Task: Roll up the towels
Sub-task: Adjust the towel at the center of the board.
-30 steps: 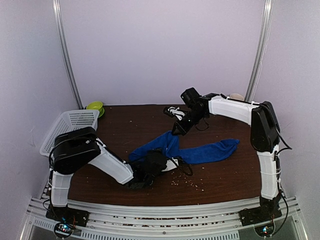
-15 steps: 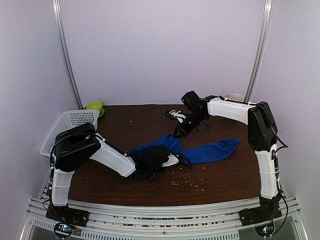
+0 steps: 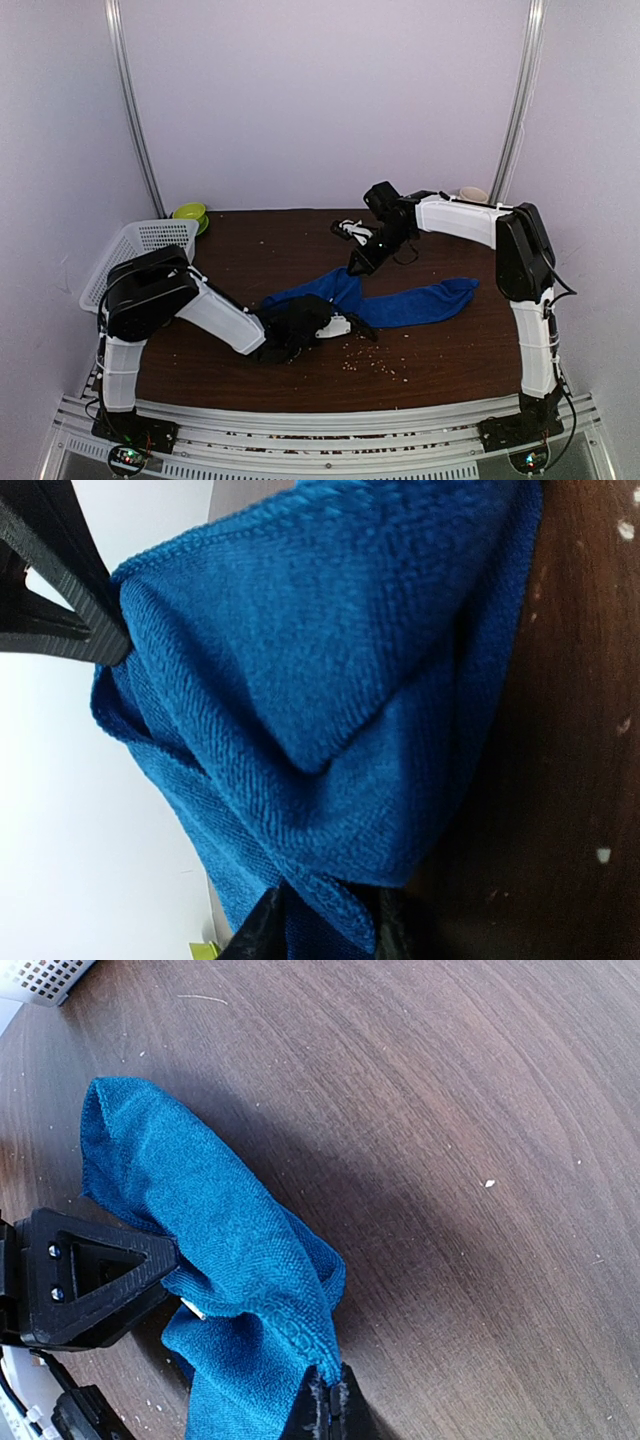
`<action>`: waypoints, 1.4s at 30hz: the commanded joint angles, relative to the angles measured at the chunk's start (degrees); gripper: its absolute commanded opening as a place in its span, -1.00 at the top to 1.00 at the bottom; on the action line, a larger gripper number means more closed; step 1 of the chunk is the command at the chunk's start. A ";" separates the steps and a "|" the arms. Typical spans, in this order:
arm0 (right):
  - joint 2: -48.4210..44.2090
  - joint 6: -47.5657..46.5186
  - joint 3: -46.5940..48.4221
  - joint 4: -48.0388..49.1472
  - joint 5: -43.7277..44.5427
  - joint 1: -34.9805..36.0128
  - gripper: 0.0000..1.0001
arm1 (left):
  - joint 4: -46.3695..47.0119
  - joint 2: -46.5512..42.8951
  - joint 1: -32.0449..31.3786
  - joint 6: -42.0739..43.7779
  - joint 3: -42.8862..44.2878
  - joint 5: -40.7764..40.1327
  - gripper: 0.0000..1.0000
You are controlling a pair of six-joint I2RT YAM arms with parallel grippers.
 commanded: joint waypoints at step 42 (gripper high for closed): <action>1.31 -0.14 2.20 -1.65 -0.90 -0.52 0.98 | 3.99 1.42 -1.20 2.20 -6.33 4.67 0.01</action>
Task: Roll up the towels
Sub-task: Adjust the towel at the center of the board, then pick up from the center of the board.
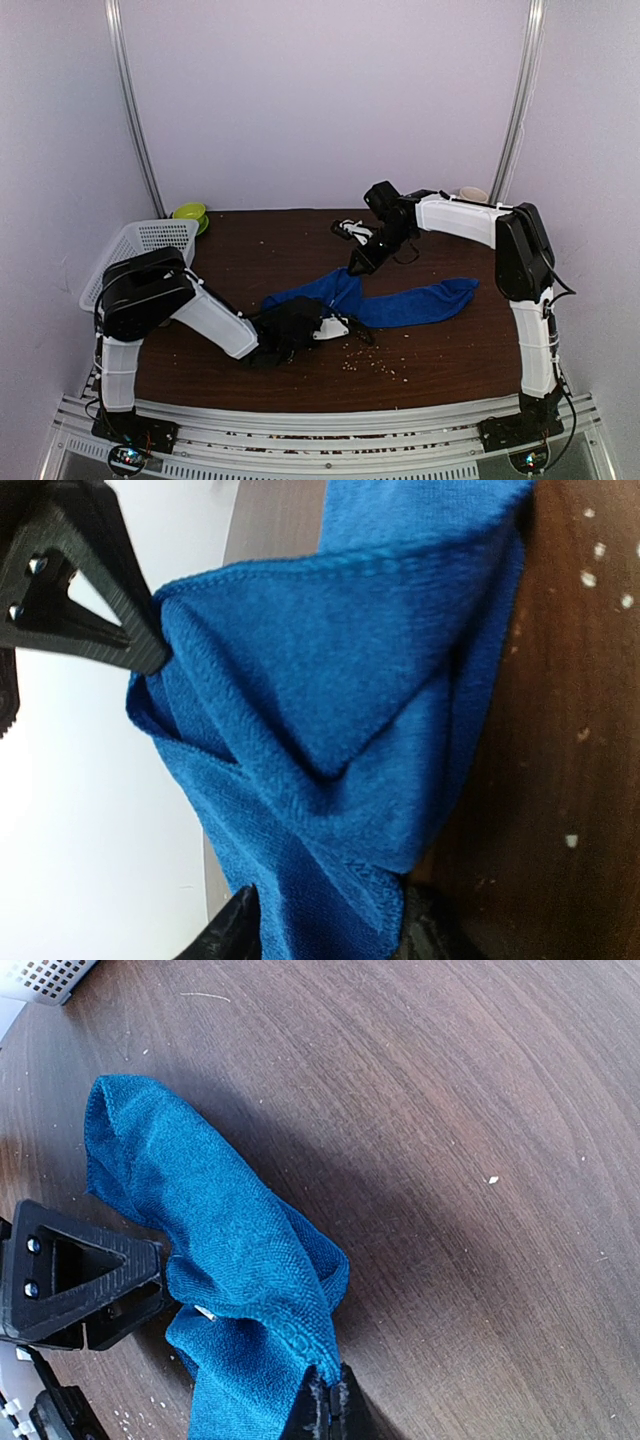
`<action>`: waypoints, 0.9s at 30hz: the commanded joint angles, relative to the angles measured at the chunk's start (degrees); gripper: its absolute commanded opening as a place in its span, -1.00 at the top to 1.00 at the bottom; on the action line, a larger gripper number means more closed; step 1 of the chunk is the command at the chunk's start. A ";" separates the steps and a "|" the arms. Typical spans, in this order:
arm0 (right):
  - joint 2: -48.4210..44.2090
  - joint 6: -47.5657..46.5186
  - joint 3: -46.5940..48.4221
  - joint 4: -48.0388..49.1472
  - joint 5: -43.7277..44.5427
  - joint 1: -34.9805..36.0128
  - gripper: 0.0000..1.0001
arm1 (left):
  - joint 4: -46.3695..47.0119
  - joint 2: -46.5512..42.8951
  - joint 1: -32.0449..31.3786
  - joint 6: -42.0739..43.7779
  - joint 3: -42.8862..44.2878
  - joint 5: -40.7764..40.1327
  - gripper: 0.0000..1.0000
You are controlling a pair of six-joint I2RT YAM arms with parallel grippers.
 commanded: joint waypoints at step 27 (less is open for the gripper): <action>1.32 -0.31 1.23 -0.68 -0.44 -0.33 0.99 | -3.31 2.38 -0.09 -3.81 0.14 3.38 0.44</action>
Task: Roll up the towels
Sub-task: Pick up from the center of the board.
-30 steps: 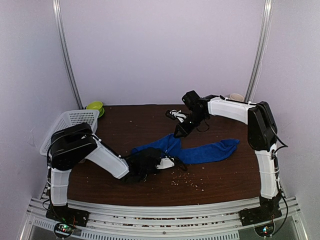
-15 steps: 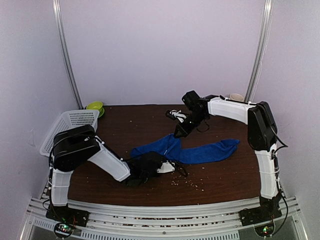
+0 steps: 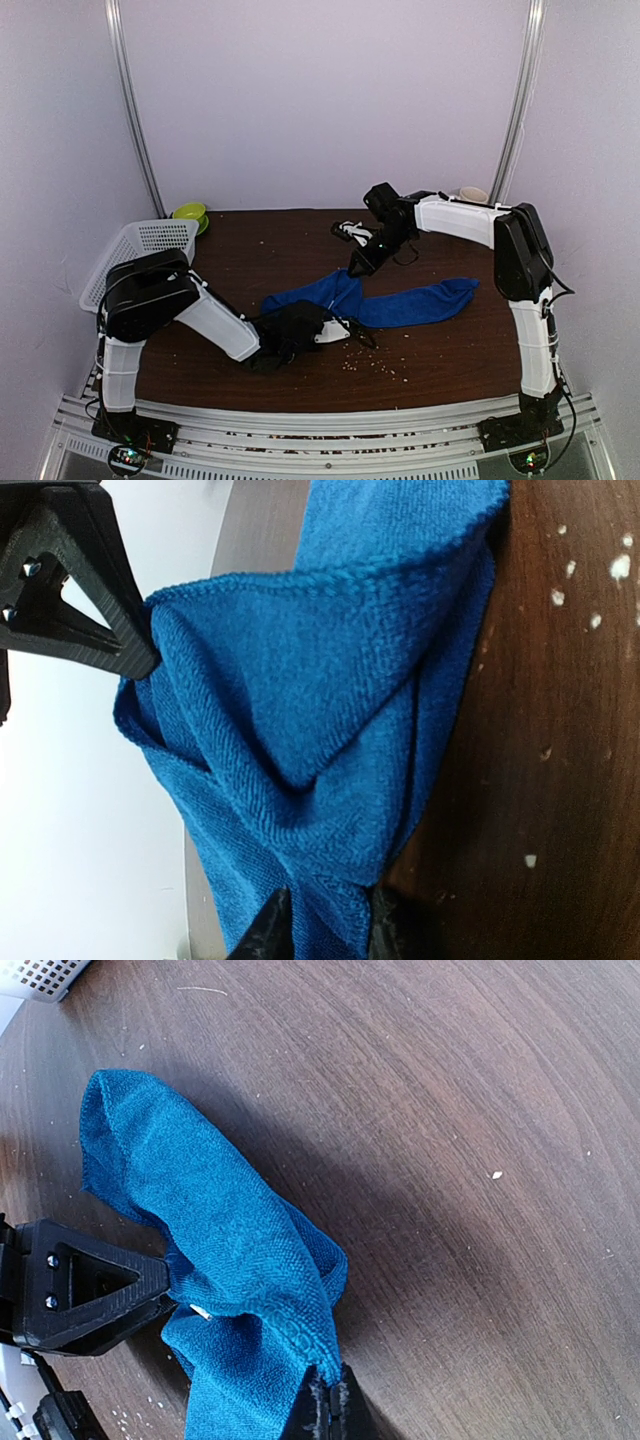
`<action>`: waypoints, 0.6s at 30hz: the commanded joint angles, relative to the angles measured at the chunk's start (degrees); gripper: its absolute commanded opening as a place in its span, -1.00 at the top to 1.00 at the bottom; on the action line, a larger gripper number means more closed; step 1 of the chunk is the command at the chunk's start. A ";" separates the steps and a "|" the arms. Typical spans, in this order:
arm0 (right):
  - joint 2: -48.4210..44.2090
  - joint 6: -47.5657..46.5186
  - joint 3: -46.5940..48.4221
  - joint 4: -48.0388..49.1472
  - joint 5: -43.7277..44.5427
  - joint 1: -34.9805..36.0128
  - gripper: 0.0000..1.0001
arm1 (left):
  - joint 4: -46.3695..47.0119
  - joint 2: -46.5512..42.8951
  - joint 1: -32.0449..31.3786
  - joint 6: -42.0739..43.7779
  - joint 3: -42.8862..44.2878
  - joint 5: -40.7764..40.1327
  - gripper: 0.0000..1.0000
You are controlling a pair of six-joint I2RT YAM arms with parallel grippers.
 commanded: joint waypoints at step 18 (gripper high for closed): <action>1.11 -0.60 1.37 -0.66 -0.42 -0.28 0.99 | 0.11 -5.50 0.38 -4.79 -2.63 -1.22 1.00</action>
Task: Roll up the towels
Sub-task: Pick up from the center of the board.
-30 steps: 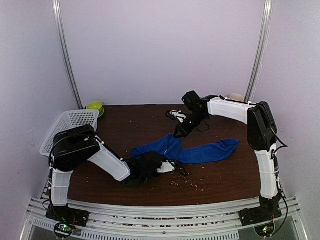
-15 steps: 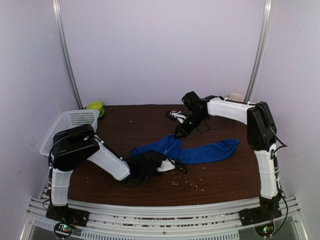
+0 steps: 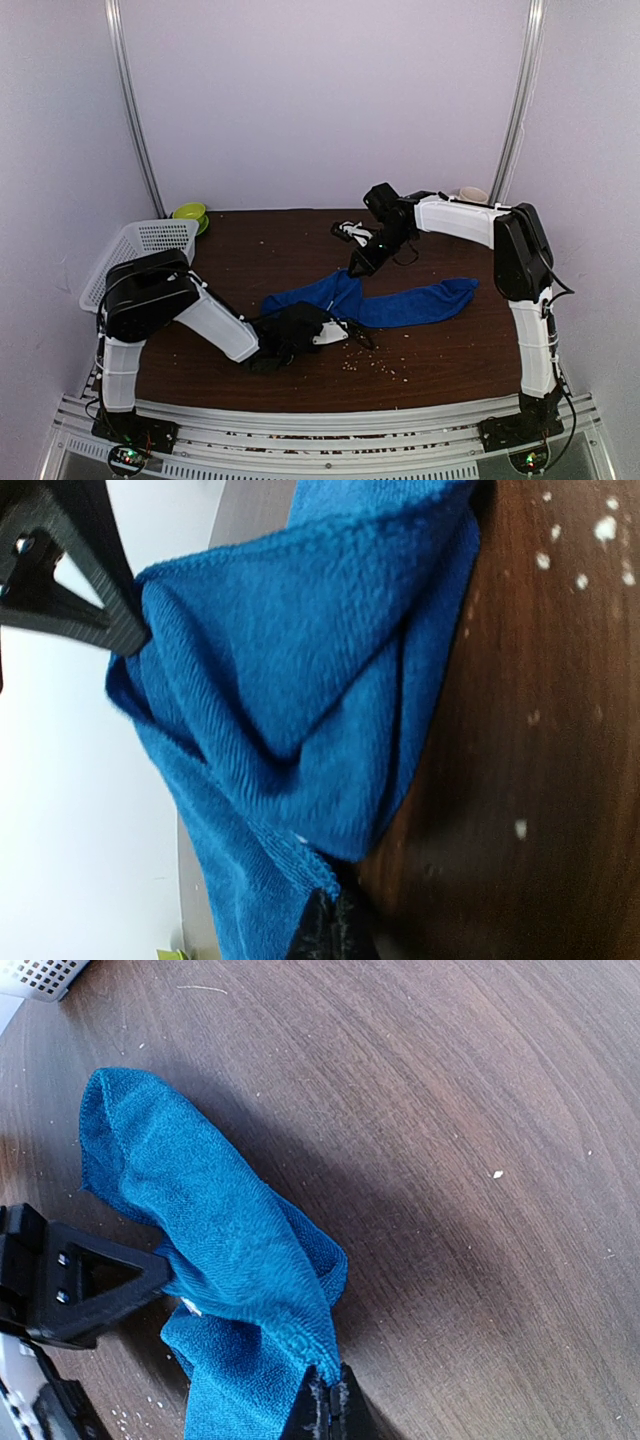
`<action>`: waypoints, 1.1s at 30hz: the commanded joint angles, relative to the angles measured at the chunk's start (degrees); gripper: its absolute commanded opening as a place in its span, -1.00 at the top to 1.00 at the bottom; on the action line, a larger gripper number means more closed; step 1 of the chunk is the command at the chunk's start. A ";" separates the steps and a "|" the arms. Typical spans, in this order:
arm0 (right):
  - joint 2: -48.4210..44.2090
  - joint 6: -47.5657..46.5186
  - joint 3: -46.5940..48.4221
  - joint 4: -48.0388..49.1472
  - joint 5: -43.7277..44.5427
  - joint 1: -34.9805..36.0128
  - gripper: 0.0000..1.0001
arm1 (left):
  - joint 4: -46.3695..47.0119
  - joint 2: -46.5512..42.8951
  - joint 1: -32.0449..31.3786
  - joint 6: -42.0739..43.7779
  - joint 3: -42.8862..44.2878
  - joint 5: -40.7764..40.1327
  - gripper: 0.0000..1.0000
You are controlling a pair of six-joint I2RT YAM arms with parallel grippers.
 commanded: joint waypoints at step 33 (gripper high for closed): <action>-29.88 -22.87 -27.63 1.98 14.21 -20.95 -1.00 | -25.73 -43.58 1.84 -52.15 -21.16 -1.03 1.00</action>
